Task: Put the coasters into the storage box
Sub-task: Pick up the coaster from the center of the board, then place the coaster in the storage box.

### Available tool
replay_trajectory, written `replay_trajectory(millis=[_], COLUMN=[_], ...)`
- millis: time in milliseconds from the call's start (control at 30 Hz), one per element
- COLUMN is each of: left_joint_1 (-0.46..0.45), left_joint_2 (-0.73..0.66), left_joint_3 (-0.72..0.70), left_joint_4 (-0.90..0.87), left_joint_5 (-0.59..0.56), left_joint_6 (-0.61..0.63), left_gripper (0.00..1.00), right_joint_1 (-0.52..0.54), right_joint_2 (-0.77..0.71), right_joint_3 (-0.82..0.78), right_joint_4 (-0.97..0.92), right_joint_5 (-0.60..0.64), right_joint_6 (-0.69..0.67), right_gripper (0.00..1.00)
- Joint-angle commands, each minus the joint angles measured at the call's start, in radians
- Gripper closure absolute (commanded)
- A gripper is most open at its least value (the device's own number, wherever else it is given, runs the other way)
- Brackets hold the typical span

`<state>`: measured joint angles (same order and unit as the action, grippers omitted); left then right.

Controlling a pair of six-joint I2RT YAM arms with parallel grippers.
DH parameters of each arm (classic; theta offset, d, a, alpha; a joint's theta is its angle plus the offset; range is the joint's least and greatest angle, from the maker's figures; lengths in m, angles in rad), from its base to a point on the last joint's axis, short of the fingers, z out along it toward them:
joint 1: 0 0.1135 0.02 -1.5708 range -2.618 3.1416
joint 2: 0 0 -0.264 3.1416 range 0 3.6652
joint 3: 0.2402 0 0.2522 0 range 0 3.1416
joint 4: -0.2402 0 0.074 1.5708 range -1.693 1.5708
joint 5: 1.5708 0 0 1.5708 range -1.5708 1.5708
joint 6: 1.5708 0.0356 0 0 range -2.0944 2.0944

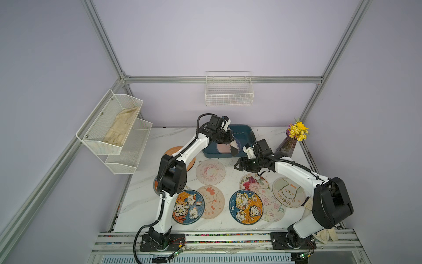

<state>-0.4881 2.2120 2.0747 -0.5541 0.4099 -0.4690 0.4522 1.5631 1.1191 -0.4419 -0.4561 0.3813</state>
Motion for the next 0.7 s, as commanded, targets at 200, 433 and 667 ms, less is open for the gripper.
replay_trajectory(millis=[200, 433, 667], left_joint_1=[0.064, 0.115, 0.157], left_joint_2=[0.103, 0.14, 0.12], left_joint_3=[0.191, 0.125, 0.058], left_joint_4=[0.168, 0.156, 0.029], left_joint_5=[0.042, -0.022, -0.18], left_joint_6=[-0.055, -0.076, -0.022], left_gripper=[1.0, 1.0, 0.98], right_joint_1=[-0.053, -0.069, -0.069], right_joint_2=[-0.032, -0.003, 0.01], right_joint_3=[-0.003, 0.022, 0.016], right_joint_4=[-0.047, -0.055, -0.052], right_joint_5=[-0.017, -0.022, -0.027], right_joint_6=[0.012, 0.005, 0.005], right_gripper=[0.27, 0.27, 0.27])
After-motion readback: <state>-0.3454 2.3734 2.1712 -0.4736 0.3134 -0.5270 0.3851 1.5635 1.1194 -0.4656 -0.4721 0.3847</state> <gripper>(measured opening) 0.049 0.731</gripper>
